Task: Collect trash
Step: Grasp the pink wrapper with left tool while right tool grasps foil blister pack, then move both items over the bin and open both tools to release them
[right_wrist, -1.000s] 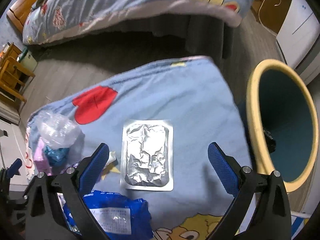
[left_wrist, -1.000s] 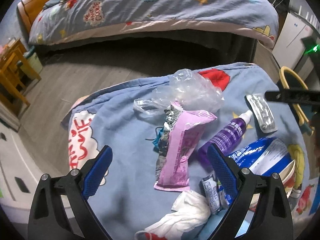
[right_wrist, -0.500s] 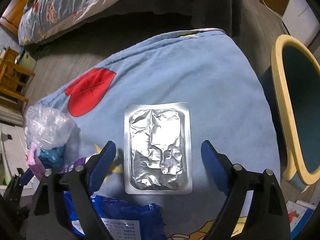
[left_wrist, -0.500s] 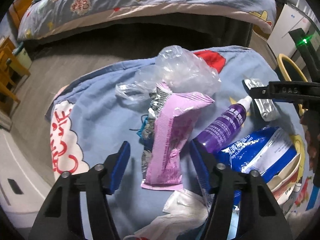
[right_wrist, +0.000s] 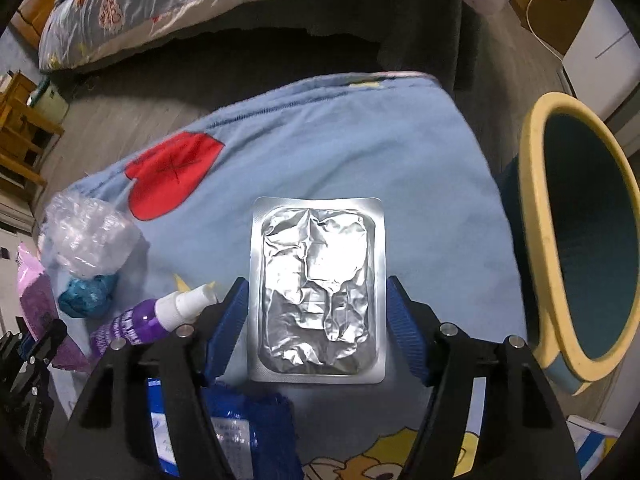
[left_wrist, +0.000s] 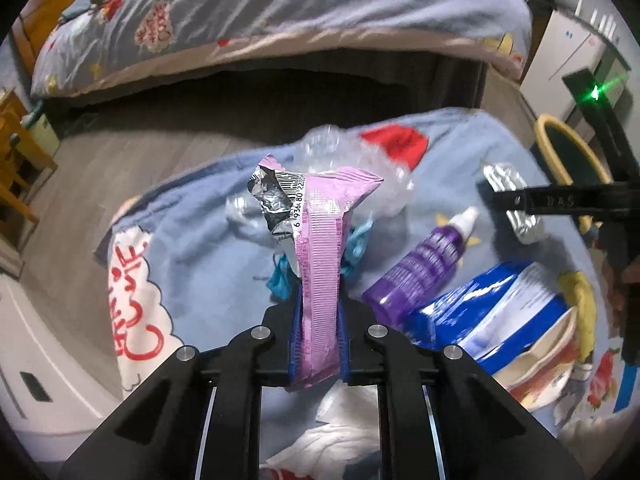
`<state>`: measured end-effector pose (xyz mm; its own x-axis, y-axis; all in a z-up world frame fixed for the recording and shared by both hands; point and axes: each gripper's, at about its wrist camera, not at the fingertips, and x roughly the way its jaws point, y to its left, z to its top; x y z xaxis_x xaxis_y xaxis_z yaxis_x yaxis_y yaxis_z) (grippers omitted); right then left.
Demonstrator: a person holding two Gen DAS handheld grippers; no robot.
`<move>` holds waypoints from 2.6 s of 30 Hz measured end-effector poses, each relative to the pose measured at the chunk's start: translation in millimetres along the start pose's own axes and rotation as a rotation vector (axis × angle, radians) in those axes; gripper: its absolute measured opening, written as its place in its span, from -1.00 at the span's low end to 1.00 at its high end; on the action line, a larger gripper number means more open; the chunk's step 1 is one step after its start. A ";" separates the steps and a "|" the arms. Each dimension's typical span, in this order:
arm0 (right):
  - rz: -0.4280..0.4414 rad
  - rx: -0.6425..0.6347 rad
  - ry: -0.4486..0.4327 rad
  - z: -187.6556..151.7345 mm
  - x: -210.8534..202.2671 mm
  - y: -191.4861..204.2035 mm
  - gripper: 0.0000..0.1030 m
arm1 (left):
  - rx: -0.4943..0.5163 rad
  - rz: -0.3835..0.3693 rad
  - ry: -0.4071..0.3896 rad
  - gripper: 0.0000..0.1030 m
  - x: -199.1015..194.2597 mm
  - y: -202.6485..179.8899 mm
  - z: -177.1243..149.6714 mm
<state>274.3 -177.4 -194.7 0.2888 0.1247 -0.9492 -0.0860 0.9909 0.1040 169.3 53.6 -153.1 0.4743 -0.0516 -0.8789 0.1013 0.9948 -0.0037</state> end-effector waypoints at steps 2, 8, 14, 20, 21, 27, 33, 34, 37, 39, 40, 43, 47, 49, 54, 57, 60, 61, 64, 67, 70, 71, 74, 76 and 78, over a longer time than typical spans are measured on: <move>0.006 0.003 -0.022 -4.6 -13.3 -6.4 0.31 | -0.010 -0.006 -0.028 -0.70 -10.0 -1.1 3.4; 0.027 0.005 -0.085 -10.8 -52.0 -15.9 0.31 | 0.006 -0.001 -0.092 -0.70 -34.5 -13.8 13.6; 0.044 -0.008 -0.153 -14.1 -88.3 -21.4 0.31 | 0.029 -0.004 -0.152 -0.70 -56.4 -36.0 21.9; 0.055 -0.014 -0.216 -18.9 -122.0 -37.9 0.31 | 0.061 -0.028 -0.194 -0.70 -71.2 -60.1 29.2; 0.055 -0.014 -0.223 -17.9 -125.3 -38.3 0.31 | 0.068 -0.031 -0.202 -0.70 -73.1 -64.9 30.4; 0.063 0.004 -0.269 -23.2 -148.9 -64.4 0.31 | 0.103 -0.054 -0.228 -0.70 -80.4 -91.4 37.0; 0.065 0.027 -0.303 -25.2 -163.1 -92.7 0.31 | 0.132 -0.076 -0.243 -0.70 -81.9 -118.9 43.5; 0.064 0.034 -0.307 -25.8 -163.5 -96.7 0.31 | 0.136 -0.081 -0.244 -0.70 -81.9 -123.2 44.6; 0.061 0.062 -0.312 -26.7 -164.4 -114.8 0.31 | 0.151 -0.100 -0.250 -0.70 -81.7 -141.3 48.4; 0.051 0.082 -0.318 -26.8 -165.3 -129.4 0.31 | 0.169 -0.118 -0.250 -0.70 -80.5 -156.3 50.2; 0.043 0.091 -0.318 -26.3 -165.3 -136.8 0.31 | 0.180 -0.125 -0.250 -0.70 -80.1 -163.9 50.7; 0.024 0.135 -0.328 -25.9 -168.0 -162.8 0.31 | 0.221 -0.150 -0.247 -0.70 -78.1 -188.8 50.0; 0.008 0.201 -0.332 -27.1 -168.3 -198.2 0.31 | 0.270 -0.183 -0.219 -0.70 -70.3 -220.8 45.1; -0.005 0.231 -0.331 -28.0 -166.3 -213.9 0.31 | 0.288 -0.208 -0.203 -0.70 -65.3 -238.0 42.4; -0.029 0.290 -0.295 -35.8 -150.2 -246.2 0.31 | 0.310 -0.277 -0.146 -0.70 -46.4 -277.4 42.4; -0.018 0.340 -0.263 -40.4 -137.0 -265.5 0.31 | 0.327 -0.287 -0.118 -0.70 -32.4 -295.7 45.9; 0.006 0.394 -0.238 -45.7 -124.9 -279.1 0.31 | 0.335 -0.301 -0.082 -0.70 -13.5 -312.7 55.2; 0.017 0.418 -0.228 -47.9 -120.0 -285.3 0.31 | 0.339 -0.299 -0.074 -0.70 -8.4 -317.6 57.0; 0.046 0.470 -0.211 -51.7 -110.0 -295.9 0.31 | 0.348 -0.298 -0.056 -0.70 6.9 -329.5 66.3; 0.075 0.498 -0.208 -52.9 -104.4 -299.2 0.32 | 0.357 -0.289 -0.057 -0.70 17.3 -339.6 75.1; 0.091 0.506 -0.227 -52.3 -104.0 -299.9 0.32 | 0.366 -0.288 -0.076 -0.65 22.8 -346.5 85.4; 0.094 0.508 -0.234 -51.6 -104.7 -300.0 0.32 | 0.370 -0.280 -0.085 -0.60 23.3 -348.2 87.5; 0.101 0.521 -0.255 -51.7 -107.3 -301.4 0.41 | 0.374 -0.251 -0.110 -0.21 24.0 -352.7 96.2; 0.099 0.526 -0.263 -52.0 -109.1 -302.6 0.57 | 0.360 -0.254 -0.125 0.12 20.0 -351.2 99.1; 0.098 0.527 -0.265 -50.8 -109.7 -303.8 0.59 | 0.346 -0.258 -0.139 0.29 16.3 -348.1 101.3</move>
<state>220.3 -494.8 -137.3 0.5374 0.1581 -0.8283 0.3412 0.8575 0.3850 230.4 -302.3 -117.7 0.5054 -0.3292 -0.7976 0.5072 0.8612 -0.0341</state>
